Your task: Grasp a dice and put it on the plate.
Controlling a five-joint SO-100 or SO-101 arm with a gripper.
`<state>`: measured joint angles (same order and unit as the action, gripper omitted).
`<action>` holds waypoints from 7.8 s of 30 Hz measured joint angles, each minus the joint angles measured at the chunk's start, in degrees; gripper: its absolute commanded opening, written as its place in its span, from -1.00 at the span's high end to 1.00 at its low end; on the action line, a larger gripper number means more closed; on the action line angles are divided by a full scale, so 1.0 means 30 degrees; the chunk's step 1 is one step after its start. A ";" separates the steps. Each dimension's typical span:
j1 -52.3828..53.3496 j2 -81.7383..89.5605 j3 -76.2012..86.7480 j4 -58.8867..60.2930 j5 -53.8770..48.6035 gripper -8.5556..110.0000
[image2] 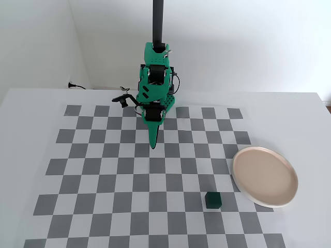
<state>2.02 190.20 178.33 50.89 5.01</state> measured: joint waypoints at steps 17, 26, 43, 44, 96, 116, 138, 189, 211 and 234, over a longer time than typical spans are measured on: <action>0.0820 0.0000 0.0000 -0.2285 -0.9287 0.93; 0.0791 0.0000 0.0000 -0.3516 -1.5469 0.93; -0.2373 0.0000 0.0000 -0.3955 -2.7305 0.82; -0.2520 0.0000 0.0000 -0.3955 -2.7891 0.74; -0.7617 -2.4434 -1.5322 -0.7852 -3.1729 0.39; -0.8760 -3.3223 -2.1592 -0.8789 -3.1582 0.41; -0.8525 -3.8174 -2.2383 -1.1016 -3.1465 0.46; -1.1807 -3.4102 -2.2676 -0.8438 -3.1406 0.93; -1.7021 -3.6240 -2.7334 -0.5771 -3.1377 0.93; -1.7637 -4.1865 -3.2725 -0.4717 -3.0410 0.73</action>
<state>-50.89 64.60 80.16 36.74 -86.22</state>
